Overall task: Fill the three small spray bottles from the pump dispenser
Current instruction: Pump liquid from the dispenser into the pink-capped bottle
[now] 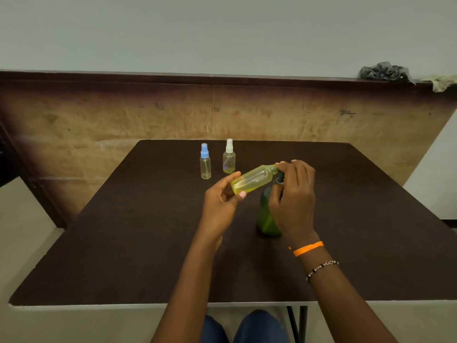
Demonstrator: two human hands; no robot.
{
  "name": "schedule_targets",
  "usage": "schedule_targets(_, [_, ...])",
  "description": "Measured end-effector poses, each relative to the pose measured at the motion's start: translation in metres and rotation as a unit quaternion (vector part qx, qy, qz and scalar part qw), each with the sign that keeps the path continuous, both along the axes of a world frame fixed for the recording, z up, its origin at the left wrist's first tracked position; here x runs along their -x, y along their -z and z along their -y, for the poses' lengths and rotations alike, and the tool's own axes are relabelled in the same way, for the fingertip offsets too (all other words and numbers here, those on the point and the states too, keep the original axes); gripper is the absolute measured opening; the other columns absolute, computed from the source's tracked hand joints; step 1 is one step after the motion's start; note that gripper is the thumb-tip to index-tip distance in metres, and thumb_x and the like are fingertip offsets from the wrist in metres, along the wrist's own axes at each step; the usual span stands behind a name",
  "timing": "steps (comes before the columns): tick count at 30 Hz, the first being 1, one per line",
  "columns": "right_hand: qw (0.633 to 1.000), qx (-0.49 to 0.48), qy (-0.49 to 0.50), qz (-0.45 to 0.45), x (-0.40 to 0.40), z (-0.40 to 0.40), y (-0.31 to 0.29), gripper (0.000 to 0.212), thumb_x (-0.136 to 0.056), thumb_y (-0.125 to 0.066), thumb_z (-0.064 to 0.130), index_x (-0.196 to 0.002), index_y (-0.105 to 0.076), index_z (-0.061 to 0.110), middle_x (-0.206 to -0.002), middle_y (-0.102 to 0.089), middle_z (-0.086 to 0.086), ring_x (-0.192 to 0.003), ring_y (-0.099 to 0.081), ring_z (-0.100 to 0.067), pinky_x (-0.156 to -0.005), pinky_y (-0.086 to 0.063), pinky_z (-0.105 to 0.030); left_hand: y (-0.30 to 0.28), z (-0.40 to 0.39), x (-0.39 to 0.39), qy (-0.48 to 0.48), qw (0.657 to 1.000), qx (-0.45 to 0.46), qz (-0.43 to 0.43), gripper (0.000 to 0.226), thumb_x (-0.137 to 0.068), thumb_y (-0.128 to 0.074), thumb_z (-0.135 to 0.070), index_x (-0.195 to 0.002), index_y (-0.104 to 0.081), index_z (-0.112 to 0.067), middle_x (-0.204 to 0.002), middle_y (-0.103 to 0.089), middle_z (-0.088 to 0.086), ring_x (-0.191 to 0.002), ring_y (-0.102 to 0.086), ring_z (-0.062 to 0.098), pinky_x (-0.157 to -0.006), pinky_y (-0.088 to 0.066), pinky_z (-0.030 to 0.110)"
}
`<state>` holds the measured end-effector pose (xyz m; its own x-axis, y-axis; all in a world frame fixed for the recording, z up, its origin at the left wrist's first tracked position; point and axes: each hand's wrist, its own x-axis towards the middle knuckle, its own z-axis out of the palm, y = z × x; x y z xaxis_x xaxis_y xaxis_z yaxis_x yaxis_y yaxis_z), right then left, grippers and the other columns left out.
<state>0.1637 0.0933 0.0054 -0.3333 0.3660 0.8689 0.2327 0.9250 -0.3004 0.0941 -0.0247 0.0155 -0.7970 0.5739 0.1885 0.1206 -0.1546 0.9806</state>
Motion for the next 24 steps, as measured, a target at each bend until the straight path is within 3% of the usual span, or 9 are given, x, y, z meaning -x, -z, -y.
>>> schedule_targets(4, [0.999,0.007,-0.02,-0.027,0.003,0.001,0.014,0.042,-0.077,-0.038,0.003,-0.111,-0.059,-0.01,-0.111,-0.059,-0.022,-0.11,-0.047,-0.029,-0.096,-0.044,-0.044,0.003,-0.002,0.0,-0.003,1.0,-0.001,0.009,0.047,-0.085,-0.057,0.008,-0.124,-0.055,-0.018,-0.099,-0.062,-0.018,-0.086,-0.06,-0.015,-0.086,-0.048,0.011])
schedule_targets(13, [0.999,0.012,-0.022,0.021,-0.002,-0.002,-0.008,0.036,-0.076,-0.037,0.007,-0.101,-0.061,-0.004,-0.097,-0.059,-0.017,-0.097,-0.047,-0.024,-0.082,-0.039,-0.026,0.002,0.0,0.002,-0.004,1.0,-0.02,0.007,0.045,-0.083,-0.059,0.008,-0.118,-0.058,-0.02,-0.105,-0.064,-0.011,-0.096,-0.06,-0.005,-0.083,-0.049,0.011])
schedule_targets(20, [0.999,0.012,-0.033,-0.004,-0.001,0.004,0.014,0.044,-0.077,-0.037,0.001,-0.115,-0.056,-0.011,-0.115,-0.056,-0.023,-0.115,-0.045,-0.031,-0.104,-0.037,-0.04,0.008,-0.006,0.001,-0.01,0.999,-0.032,0.012,0.044,-0.084,-0.056,0.01,-0.118,-0.056,-0.02,-0.11,-0.062,-0.009,-0.1,-0.059,-0.004,-0.089,-0.048,0.015])
schedule_targets(24, [0.999,0.021,-0.036,0.012,-0.003,0.004,0.007,0.043,-0.077,-0.037,0.003,-0.112,-0.058,-0.009,-0.111,-0.058,-0.021,-0.11,-0.049,-0.031,-0.101,-0.041,-0.04,0.01,-0.006,0.002,-0.013,1.0,-0.028,0.004,0.042,-0.085,-0.057,0.007,-0.112,-0.058,-0.024,-0.11,-0.063,-0.01,-0.098,-0.06,-0.006,-0.086,-0.049,0.014])
